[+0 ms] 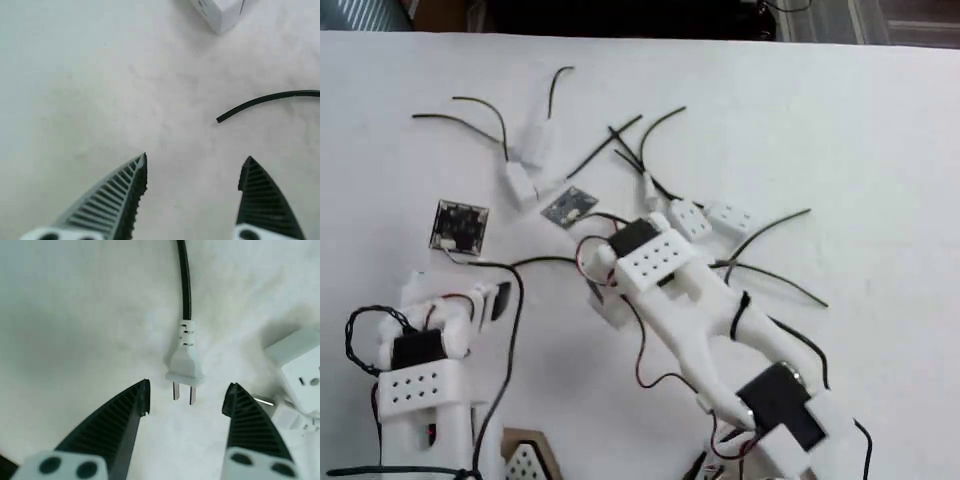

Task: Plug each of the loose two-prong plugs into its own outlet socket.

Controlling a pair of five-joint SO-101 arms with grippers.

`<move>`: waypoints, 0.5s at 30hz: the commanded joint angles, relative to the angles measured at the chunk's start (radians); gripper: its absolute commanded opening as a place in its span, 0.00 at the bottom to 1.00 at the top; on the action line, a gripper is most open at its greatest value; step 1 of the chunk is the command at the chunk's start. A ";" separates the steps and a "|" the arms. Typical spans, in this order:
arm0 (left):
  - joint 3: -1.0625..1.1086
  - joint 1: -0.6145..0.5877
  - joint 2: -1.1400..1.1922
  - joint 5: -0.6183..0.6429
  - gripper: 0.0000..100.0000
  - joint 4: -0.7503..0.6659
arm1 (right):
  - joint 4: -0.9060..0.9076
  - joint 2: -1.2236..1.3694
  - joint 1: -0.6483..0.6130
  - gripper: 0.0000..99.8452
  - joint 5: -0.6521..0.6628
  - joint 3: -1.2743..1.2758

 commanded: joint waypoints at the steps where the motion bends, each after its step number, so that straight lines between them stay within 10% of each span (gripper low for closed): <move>1: 0.002 -0.013 -0.019 -0.009 0.29 -0.020 | 0.001 0.053 -0.001 0.24 0.000 -0.057; 15: 0.015 -0.013 -0.019 -0.011 0.29 -0.020 | 0.001 0.255 0.042 0.24 0.000 -0.212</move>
